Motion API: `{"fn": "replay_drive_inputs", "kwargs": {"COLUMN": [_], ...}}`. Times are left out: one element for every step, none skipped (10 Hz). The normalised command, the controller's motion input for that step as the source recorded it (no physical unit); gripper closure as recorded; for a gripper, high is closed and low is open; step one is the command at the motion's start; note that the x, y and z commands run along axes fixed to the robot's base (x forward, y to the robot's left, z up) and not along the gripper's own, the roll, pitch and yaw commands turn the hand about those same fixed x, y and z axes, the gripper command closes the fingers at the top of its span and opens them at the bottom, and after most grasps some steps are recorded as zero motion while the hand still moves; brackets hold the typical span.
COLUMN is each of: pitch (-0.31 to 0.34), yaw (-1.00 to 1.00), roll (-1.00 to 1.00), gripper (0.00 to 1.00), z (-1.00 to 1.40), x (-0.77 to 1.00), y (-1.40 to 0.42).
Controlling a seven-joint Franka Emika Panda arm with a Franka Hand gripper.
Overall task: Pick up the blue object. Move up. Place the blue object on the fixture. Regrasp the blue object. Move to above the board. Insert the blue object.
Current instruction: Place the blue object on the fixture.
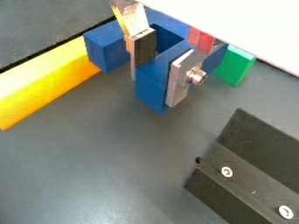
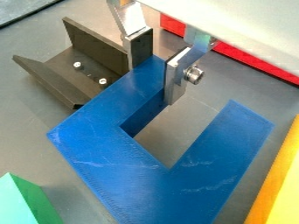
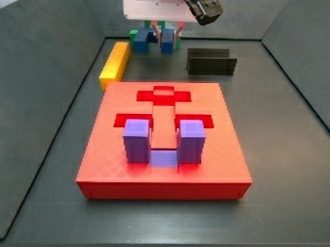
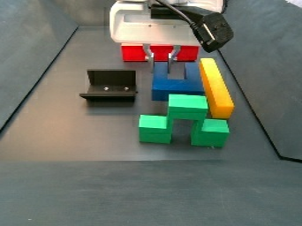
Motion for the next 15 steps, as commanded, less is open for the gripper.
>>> {"fn": "replay_drive_inputs", "kwargs": {"pitch": [0.000,0.000,0.000,0.103,0.254,0.297,0.314,0.274,0.254,0.120,0.000,-0.303,-0.503,-0.526,-0.531], "yaw": [0.00,0.00,0.00,0.15,0.19,0.30,0.30,0.28,0.26,0.17,0.12,0.09,0.07,0.06,0.04], "roll": [0.00,0.00,-0.01,-0.03,-0.01,0.00,0.00,0.00,0.00,-0.19,-0.27,-0.32,-0.41,-0.46,-0.53], "gripper": [1.00,1.00,1.00,1.00,1.00,1.00,1.00,1.00,1.00,1.00,1.00,1.00,1.00,1.00,1.00], "z": [-0.10,-0.06,0.00,0.30,0.58,0.67,0.47,0.38,0.33,0.20,0.02,0.00,0.00,0.00,0.00], "x": [0.00,0.00,0.00,0.20,0.38,0.58,0.69,0.72,0.78,0.77,0.72,0.63,0.53,0.51,0.46], "y": [0.00,0.00,0.01,0.00,-0.09,-0.19,-0.29,-0.33,-0.30,-0.16,-0.07,-0.04,-0.01,0.00,0.00]}}
